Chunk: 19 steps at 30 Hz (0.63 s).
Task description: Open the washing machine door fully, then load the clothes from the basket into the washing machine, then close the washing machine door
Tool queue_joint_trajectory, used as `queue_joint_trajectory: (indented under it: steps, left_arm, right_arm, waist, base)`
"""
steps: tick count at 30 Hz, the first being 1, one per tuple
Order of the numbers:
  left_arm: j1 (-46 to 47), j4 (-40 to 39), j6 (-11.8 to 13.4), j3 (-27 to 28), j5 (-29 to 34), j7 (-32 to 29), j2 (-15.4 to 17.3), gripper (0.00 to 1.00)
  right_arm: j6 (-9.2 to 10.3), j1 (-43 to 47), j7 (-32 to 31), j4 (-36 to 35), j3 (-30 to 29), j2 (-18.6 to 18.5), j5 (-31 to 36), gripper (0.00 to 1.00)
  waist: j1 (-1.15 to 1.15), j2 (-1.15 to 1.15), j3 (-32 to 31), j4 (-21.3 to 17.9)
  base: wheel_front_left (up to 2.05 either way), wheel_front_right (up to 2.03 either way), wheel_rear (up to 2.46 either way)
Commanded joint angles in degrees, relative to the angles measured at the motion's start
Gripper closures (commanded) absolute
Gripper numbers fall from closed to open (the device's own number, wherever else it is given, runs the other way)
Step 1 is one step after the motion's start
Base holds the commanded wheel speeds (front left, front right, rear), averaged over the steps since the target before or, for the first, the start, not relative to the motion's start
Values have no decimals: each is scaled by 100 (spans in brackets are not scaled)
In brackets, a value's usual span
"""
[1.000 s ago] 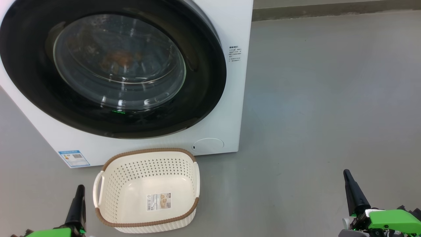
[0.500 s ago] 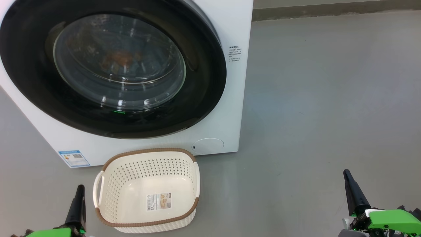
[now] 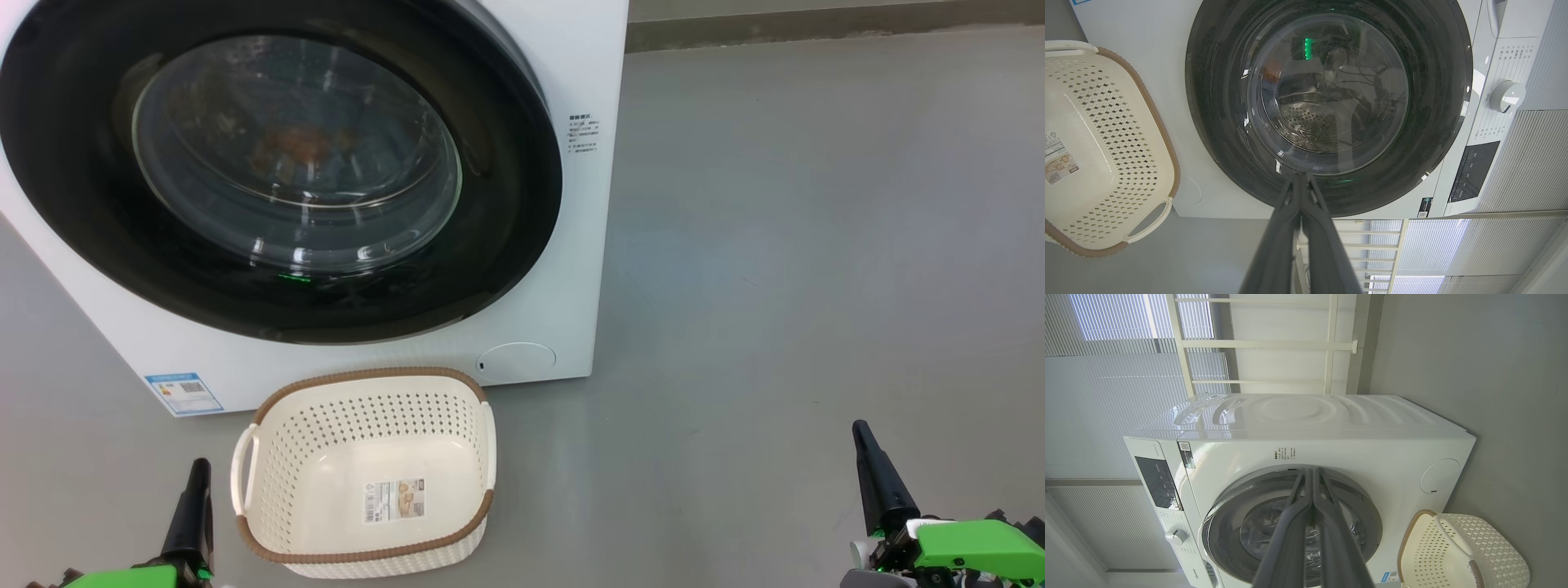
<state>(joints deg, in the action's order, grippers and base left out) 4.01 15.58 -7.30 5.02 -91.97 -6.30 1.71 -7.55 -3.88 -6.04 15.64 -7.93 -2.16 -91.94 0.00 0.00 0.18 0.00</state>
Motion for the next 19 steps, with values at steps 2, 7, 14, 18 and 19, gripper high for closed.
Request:
queue_joint_trajectory:
  steps: [2, 7, 14, 18, 19]
  left_arm:
    - [217, -155, -19, 150, -20, -18, 117, 100]
    - [217, -155, -19, 150, -20, -18, 117, 100]
    - [217, -155, -19, 150, -20, -18, 117, 100]
    - [217, -155, -19, 150, -20, -18, 117, 100]
    - [217, -155, -19, 149, -20, -18, 117, 100]
  right_arm:
    - [6, -230, -44, -162, 142, -72, -23, 100]
    - [6, -230, -44, -162, 142, -72, -24, 100]
    - [6, -230, -44, -162, 142, -72, -24, 100]
    - [6, -230, -44, -162, 142, -72, -24, 100]
    - [6, -230, -44, -162, 142, -72, -24, 100]
  waist:
    - [0, 0, 0, 0]
    - [0, 0, 0, 0]
    - [0, 0, 0, 0]
    - [0, 0, 0, 0]
    - [0, 0, 0, 0]
  base:
    - [0, 0, 0]
    - [0, 0, 0]
    - [0, 0, 0]
    - [0, 0, 0]
    - [0, 0, 0]
